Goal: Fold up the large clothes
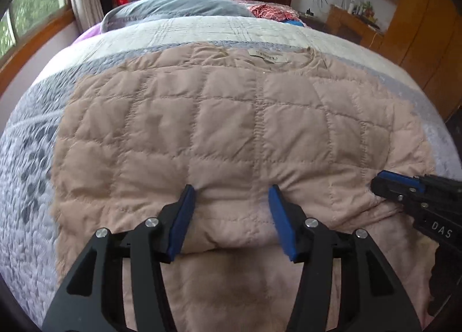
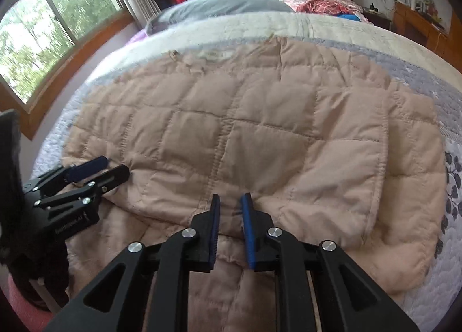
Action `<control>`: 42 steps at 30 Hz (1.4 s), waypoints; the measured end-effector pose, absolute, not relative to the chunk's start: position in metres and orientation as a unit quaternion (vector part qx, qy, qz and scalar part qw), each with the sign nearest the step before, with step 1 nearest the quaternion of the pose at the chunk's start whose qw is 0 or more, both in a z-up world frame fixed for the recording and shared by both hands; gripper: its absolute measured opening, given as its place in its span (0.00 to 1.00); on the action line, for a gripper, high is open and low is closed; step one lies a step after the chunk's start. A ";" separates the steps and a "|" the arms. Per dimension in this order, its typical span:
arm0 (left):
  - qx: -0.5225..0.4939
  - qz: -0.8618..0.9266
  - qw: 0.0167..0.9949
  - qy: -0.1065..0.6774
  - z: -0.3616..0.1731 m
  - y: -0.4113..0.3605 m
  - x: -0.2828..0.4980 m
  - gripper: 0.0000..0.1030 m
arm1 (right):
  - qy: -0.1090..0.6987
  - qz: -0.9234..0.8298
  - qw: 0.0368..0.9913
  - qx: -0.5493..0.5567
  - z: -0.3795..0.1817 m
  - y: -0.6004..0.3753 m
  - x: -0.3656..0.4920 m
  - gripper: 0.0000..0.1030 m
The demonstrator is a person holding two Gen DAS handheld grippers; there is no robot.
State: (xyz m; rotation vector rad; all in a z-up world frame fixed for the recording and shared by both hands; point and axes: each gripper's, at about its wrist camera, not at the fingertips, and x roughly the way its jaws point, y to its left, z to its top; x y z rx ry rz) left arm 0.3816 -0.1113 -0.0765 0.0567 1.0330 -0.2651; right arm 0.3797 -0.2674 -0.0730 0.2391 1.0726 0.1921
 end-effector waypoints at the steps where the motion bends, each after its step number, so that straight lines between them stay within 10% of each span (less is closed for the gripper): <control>1: 0.023 -0.130 0.861 0.491 -0.072 -0.108 0.375 0.51 | 0.499 0.100 0.853 0.117 -0.065 -0.273 0.370 0.18; 13: 0.010 -0.100 0.877 0.469 -0.024 0.043 0.223 0.70 | 0.457 0.135 0.876 0.078 -0.027 -0.331 0.190 0.47; 34: -0.110 -0.128 0.838 0.519 -0.093 0.107 0.117 0.71 | 0.495 0.100 0.842 0.189 -0.097 -0.370 0.052 0.55; 37: -0.110 -0.124 0.837 0.522 -0.098 0.101 0.119 0.64 | 0.491 0.100 0.844 0.192 -0.098 -0.370 0.056 0.43; 42: -0.114 -0.125 0.839 0.518 -0.097 0.101 0.116 0.22 | 0.496 0.121 0.838 0.195 -0.099 -0.366 0.059 0.16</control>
